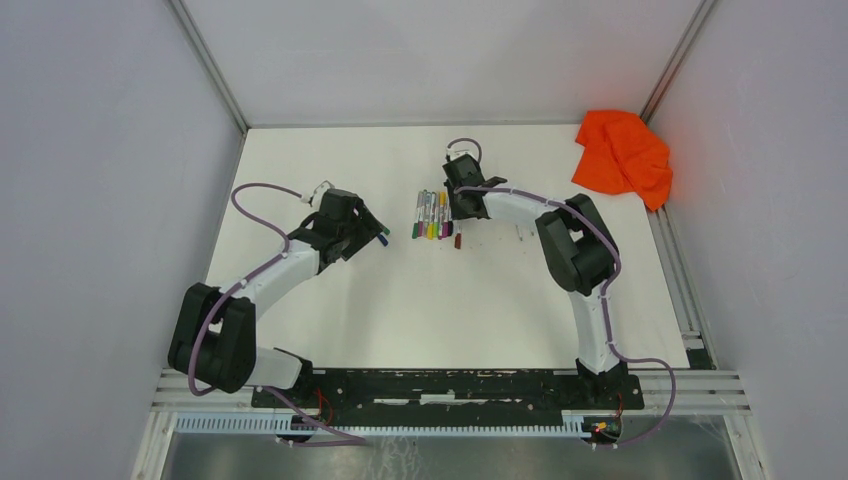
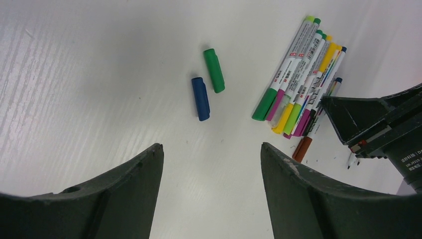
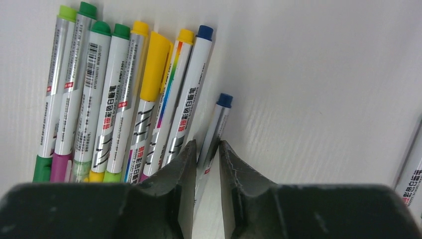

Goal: Open the pen caps

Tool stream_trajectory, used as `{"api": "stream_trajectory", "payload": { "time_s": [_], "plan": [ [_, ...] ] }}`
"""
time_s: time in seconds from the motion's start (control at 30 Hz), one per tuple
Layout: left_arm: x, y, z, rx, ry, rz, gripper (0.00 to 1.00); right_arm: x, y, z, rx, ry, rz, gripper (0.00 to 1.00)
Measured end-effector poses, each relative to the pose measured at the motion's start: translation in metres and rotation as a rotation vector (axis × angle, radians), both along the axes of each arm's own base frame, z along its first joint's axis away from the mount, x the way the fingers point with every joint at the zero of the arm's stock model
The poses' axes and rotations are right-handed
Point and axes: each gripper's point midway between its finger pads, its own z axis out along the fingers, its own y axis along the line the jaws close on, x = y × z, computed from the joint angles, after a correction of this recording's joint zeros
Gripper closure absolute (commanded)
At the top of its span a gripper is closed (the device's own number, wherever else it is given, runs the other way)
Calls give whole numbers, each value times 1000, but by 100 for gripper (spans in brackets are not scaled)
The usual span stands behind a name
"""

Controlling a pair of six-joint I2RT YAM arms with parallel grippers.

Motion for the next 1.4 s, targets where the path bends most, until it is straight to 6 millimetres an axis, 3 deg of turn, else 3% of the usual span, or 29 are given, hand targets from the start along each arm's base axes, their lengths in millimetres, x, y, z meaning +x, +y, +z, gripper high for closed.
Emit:
{"api": "stream_trajectory", "payload": {
  "time_s": [0.2,0.4,0.63,0.73,0.97,1.2,1.4],
  "plan": [
    [0,0,8,-8,-21,0,23,-3,-1,-2,27,-33,-7,83],
    [-2,1,23,-17,-54,-5,20,-11,-6,-2,53,-60,-18,100],
    [-15,-10,27,-62,-95,-92,11,-32,-21,0,63,-63,-23,100],
    [-22,-24,26,-103,-114,-159,0,-49,-27,0,91,-51,-9,100],
    [-39,-72,36,-203,-198,-341,0,-92,-29,5,215,-17,44,100],
    [-56,-111,47,-262,-274,-487,8,-110,-10,43,425,-92,110,100],
    [-76,-130,35,-286,-293,-573,14,-123,1,68,610,-156,131,100]
  ]
}}
